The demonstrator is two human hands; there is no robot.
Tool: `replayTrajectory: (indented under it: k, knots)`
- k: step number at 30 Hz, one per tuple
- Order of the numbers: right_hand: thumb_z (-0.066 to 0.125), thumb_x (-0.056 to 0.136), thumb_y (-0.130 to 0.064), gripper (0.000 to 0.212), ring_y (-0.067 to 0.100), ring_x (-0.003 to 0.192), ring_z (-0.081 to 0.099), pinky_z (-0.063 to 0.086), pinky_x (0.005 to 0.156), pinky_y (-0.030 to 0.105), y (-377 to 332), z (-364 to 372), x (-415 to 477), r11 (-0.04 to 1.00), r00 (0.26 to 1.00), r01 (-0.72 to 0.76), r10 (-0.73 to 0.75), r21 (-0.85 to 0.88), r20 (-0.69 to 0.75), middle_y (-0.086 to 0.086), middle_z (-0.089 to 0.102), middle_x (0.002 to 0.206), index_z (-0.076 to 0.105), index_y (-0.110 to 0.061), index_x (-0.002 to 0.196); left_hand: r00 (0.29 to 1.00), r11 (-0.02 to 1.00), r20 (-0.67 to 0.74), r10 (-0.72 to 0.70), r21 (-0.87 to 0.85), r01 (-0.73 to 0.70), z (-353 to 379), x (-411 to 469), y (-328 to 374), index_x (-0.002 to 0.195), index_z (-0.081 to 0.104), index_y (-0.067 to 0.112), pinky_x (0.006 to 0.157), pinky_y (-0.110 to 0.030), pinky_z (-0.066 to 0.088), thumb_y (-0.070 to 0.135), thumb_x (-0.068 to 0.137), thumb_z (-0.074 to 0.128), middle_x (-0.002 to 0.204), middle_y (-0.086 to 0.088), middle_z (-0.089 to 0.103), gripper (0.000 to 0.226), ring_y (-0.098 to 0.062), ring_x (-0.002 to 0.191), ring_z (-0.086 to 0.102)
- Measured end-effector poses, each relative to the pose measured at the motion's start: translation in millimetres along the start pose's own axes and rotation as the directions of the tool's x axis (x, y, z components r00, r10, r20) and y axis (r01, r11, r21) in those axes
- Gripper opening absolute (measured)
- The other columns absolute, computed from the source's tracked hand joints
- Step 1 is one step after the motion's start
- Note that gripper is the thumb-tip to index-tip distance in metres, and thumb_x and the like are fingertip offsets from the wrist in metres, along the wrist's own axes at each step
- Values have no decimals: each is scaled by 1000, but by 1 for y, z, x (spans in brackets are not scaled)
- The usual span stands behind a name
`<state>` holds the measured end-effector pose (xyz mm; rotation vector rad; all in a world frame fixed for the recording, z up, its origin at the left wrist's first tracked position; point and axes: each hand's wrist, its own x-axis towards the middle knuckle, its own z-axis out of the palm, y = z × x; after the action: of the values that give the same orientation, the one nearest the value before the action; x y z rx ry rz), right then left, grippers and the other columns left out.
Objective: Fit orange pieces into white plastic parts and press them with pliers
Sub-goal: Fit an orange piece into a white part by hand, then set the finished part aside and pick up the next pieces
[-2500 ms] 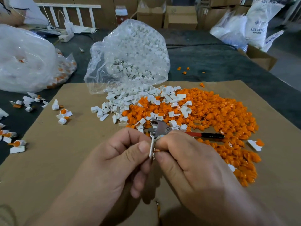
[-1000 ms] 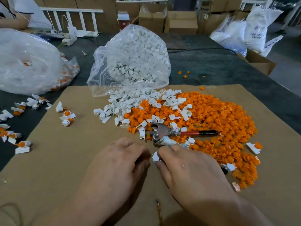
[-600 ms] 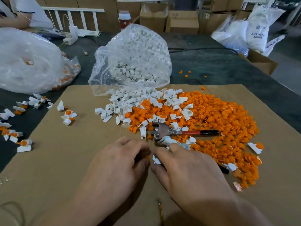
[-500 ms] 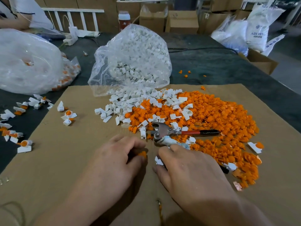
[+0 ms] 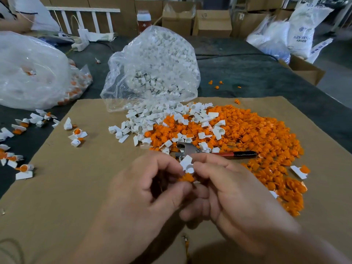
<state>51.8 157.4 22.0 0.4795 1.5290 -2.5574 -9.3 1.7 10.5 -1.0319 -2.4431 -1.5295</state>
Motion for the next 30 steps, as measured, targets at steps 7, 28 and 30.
replayTrajectory:
  k: [7,28,30]
  knots:
    - [45,100,-10,24,24,55,64,53,42,29,-3,5,-1,980,993,-84,68,182,93,26,64,90,58,0,117,997,993,-5,75,94,-74,0,0,4,99,57,44,68,-10,44,62,78,58,91,19,63,28,0,83,62]
    - [47,83,12,38,36,74,72,58,54,31,-8,-1,-9,953,956,-105,18,284,293,27,68,90,47,-3,117,875,603,129,-466,-677,421,-13,13,-5,69,71,17,35,-20,36,28,53,78,59,-8,54,21,-12,47,48]
    - [51,86,8,31,34,72,72,59,55,31,-8,0,-9,945,944,-114,8,307,329,26,68,92,52,-1,115,872,592,141,-468,-683,428,-11,11,-6,71,71,17,36,-21,36,33,52,79,59,-8,54,25,-12,47,49]
